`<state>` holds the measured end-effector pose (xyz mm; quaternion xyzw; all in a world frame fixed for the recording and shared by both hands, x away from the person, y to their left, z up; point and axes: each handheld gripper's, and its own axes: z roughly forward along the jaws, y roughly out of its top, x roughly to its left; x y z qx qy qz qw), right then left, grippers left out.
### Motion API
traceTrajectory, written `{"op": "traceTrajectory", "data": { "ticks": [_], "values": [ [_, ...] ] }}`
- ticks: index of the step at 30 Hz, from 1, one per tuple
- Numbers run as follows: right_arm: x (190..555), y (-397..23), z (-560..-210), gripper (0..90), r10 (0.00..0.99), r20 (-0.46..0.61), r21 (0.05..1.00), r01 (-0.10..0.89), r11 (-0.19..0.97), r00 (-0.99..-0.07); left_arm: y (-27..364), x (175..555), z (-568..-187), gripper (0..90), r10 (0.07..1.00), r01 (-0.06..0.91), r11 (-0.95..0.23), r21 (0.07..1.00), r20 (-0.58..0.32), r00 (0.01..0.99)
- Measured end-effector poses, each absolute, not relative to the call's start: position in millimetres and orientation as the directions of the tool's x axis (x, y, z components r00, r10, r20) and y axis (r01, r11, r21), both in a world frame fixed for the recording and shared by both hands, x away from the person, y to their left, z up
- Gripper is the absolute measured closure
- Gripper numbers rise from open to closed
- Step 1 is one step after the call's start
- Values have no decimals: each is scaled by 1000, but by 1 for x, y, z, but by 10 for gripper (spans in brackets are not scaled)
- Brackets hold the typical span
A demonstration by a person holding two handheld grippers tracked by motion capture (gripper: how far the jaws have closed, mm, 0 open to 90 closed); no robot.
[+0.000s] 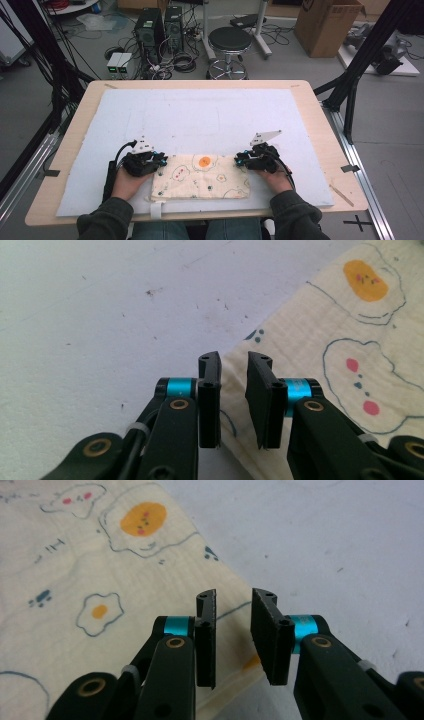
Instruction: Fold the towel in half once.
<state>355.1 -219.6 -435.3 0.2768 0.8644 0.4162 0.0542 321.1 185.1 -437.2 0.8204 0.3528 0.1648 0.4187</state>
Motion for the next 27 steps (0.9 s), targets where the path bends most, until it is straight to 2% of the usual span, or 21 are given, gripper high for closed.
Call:
{"op": "traceTrajectory", "data": {
  "ticks": [9,27],
  "values": [
    [347,-226,-426,642,529,129,794,407,452,-839,185,313,-425,672,685,416,-390,821,-44,727],
    [334,-228,-414,521,530,85,820,361,445,-844,196,304,-414,566,681,392,-338,856,-65,730]
  ]
}}
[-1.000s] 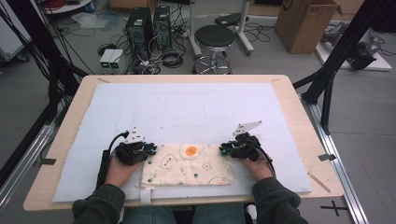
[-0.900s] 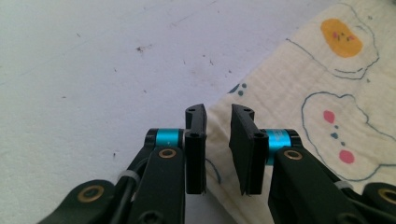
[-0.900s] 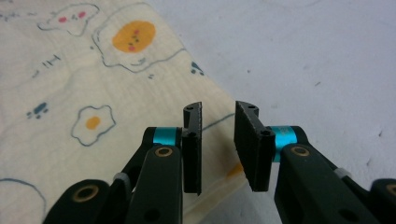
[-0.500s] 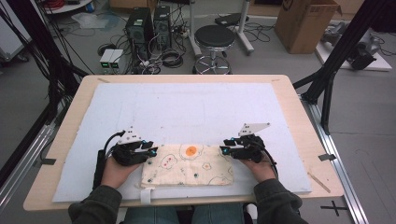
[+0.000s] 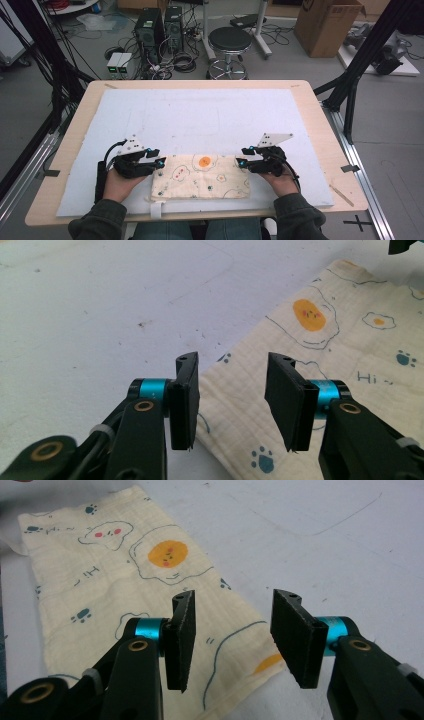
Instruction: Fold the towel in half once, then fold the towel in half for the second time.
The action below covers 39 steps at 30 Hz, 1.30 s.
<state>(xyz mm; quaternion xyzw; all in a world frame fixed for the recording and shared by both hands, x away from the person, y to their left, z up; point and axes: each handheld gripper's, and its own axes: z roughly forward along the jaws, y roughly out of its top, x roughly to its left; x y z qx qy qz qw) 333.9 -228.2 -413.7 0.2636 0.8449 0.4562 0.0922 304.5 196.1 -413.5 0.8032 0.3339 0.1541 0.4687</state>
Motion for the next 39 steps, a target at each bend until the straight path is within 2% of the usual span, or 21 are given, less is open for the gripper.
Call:
{"op": "traceTrajectory", "data": {
  "ticks": [19,39],
  "values": [
    [335,-231,-410,481,528,90,818,366,445,-844,202,302,-401,484,681,361,-310,879,-60,730],
    [339,-234,-408,480,544,90,823,370,430,-834,203,305,-401,459,687,360,-319,877,-48,726]
  ]
}}
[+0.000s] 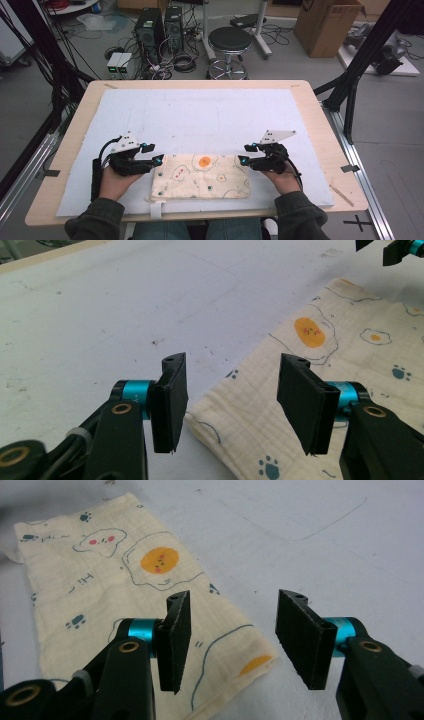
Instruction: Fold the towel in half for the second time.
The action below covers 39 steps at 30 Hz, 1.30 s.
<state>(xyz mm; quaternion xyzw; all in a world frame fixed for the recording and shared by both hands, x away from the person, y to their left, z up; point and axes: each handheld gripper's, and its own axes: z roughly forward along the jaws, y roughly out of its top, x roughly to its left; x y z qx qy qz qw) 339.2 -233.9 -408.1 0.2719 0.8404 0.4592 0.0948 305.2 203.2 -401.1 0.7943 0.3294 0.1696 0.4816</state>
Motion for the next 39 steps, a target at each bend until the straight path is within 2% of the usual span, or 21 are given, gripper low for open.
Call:
{"op": "traceTrajectory", "data": {
  "ticks": [14,17,22,35,39],
  "values": [
    [349,-231,-413,494,560,105,799,405,445,-822,204,318,-409,477,709,389,-328,861,-47,703],
    [354,-230,-417,504,563,107,788,416,454,-819,205,324,-413,514,734,416,-329,848,-48,677],
    [365,-232,-424,537,583,137,766,459,450,-801,201,335,-421,557,752,467,-313,827,-84,654],
    [373,-232,-437,635,573,188,715,511,477,-798,190,344,-436,544,750,542,-371,754,-102,654],
    [372,-228,-440,674,563,179,699,507,505,-807,189,345,-439,604,742,559,-389,732,-110,661]
  ]
}}
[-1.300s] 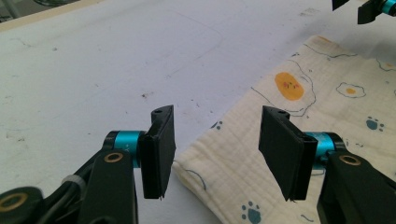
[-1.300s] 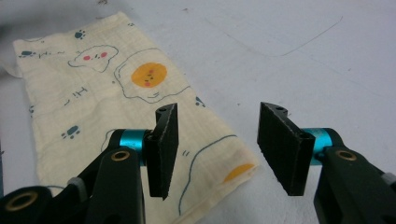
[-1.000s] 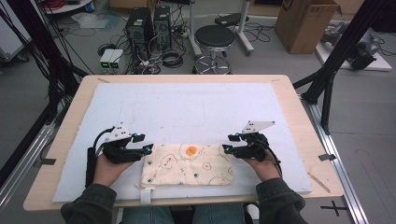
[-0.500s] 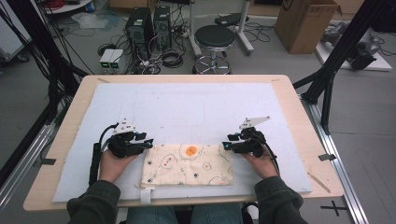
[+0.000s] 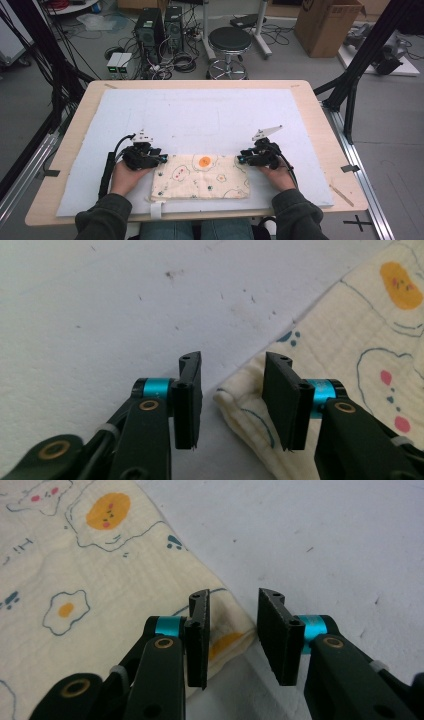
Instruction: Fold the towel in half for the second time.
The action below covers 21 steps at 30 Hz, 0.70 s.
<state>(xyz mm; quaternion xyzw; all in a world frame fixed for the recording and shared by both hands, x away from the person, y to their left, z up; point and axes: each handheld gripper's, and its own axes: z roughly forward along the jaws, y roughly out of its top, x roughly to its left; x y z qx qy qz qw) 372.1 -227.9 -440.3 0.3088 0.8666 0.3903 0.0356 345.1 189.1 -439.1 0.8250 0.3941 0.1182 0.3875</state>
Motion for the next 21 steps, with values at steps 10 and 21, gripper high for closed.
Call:
{"op": "traceTrajectory", "data": {
  "ticks": [10,21],
  "values": [
    [370,-226,-440,825,544,179,693,498,522,-820,185,341,-438,821,710,524,-432,734,-81,699],
    [380,-230,-437,850,539,250,676,543,498,-804,193,340,-429,850,719,516,-378,769,-107,687]
  ]
}}
